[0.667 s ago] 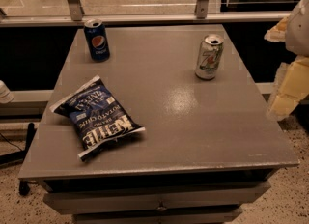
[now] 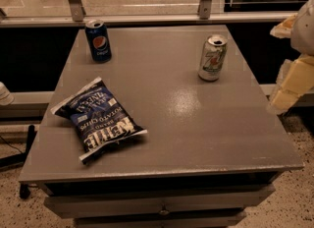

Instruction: Knock 7up can over

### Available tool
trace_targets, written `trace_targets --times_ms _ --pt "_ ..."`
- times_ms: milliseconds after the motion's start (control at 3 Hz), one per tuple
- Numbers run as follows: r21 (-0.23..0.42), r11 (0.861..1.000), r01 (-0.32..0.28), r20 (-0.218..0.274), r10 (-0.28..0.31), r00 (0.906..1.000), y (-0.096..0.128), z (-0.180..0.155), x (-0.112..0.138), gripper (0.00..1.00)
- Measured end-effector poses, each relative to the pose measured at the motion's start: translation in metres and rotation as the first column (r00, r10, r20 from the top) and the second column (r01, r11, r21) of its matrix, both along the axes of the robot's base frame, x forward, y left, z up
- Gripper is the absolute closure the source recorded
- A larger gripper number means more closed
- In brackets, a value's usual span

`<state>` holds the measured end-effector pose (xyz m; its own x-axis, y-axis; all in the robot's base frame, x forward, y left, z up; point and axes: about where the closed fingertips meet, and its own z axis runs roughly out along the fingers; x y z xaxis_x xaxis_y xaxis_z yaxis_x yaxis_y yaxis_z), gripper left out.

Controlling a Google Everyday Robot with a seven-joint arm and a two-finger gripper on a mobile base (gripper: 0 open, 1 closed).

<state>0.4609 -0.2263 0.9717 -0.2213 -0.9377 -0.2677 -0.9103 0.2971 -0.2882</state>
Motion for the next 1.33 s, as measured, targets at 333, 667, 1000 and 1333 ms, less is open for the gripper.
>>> trace_targets --times_ms 333,667,1000,1333 --pt "0.124 0.991 0.057 0.079 -0.067 0.9947 -0.017 -0.017 0.047 0.00" --pt "0.287 0.952 0.106 0.124 -0.146 0.9815 -0.020 -0.033 0.098 0.00" --pt "0.472 0.870 0.139 0.099 -0.209 0.9729 -0.016 -0.056 0.132 0.00" --pt "0.655 0.745 0.127 0.061 -0.219 0.9739 -0.004 -0.080 0.155 0.00"
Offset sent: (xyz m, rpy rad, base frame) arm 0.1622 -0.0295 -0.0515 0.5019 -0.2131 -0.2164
